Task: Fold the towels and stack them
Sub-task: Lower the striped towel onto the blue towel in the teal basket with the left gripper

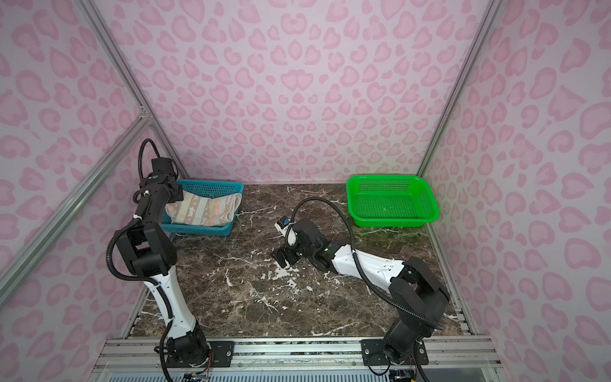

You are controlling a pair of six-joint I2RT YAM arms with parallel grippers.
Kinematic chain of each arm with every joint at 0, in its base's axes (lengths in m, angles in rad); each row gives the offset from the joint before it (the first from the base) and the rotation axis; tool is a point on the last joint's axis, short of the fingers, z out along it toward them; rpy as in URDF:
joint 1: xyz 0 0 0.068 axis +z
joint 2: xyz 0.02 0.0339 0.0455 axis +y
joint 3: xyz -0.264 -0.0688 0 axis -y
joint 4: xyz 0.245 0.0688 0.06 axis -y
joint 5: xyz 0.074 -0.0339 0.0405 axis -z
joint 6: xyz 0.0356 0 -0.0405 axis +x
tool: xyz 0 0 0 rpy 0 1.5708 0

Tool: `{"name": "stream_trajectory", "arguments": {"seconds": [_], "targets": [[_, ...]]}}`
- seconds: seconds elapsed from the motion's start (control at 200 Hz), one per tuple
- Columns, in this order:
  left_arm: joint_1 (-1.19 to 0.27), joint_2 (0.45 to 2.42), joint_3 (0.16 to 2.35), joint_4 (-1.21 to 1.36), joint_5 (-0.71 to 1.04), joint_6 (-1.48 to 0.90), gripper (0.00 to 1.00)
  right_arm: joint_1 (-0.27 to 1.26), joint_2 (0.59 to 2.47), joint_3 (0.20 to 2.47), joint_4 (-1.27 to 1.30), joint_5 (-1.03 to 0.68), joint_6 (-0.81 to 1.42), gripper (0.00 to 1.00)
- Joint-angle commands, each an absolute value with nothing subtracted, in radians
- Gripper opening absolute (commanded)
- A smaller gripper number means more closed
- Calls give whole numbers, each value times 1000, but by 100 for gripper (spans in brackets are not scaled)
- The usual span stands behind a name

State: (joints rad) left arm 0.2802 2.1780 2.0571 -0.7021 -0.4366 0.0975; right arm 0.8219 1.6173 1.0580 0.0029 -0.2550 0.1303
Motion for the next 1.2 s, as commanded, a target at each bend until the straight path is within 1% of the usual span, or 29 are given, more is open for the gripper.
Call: {"name": "stream_trajectory", "arguments": {"seconds": [0.0, 0.055, 0.215, 0.23, 0.265, 0.385, 0.505, 0.635, 0.755, 0.88, 0.96, 1.0, 1.055, 1.08, 1.09, 1.105, 1.195], "targets": [[281, 2195, 2074, -670, -452, 97, 3, 820, 1626, 1058, 19, -263, 136, 99], [281, 2200, 2077, -673, -444, 94, 8, 821, 1627, 1061, 19, -264, 135, 99], [281, 2207, 2094, -692, -411, 73, 35, 820, 1622, 1061, 16, -263, 130, 99], [281, 2207, 2098, -695, -409, 70, 40, 820, 1623, 1060, 15, -263, 130, 99], [281, 2206, 2102, -698, -405, 65, 46, 820, 1621, 1061, 15, -263, 129, 99], [281, 2191, 2119, -704, -389, 46, 55, 820, 1621, 1059, 17, -264, 129, 99], [279, 2162, 2123, -711, -348, 21, 59, 820, 1623, 1059, 20, -267, 131, 99], [275, 2121, 2115, -731, -239, -10, 59, 821, 1618, 1058, 27, -269, 131, 99], [262, 2063, 2057, -717, -135, -38, 57, 820, 1618, 1057, 26, -271, 132, 99], [252, 1997, 1980, -683, -21, -81, 54, 821, 1612, 1053, 26, -272, 133, 99], [244, 1955, 1926, -658, 46, -114, 50, 822, 1606, 1048, 26, -272, 132, 99], [240, 1935, 1898, -646, 86, -126, 47, 822, 1603, 1045, 29, -272, 130, 99], [230, 1912, 1862, -633, 129, -145, 39, 822, 1600, 1043, 32, -273, 133, 99], [225, 1903, 1843, -629, 148, -152, 37, 822, 1599, 1040, 34, -273, 134, 99], [223, 1900, 1835, -628, 157, -155, 33, 821, 1600, 1039, 36, -273, 134, 99], [220, 1895, 1825, -626, 167, -160, 30, 822, 1600, 1039, 37, -274, 136, 99], [196, 1870, 1755, -609, 225, -185, 15, 822, 1603, 1038, 42, -278, 138, 99]]}}
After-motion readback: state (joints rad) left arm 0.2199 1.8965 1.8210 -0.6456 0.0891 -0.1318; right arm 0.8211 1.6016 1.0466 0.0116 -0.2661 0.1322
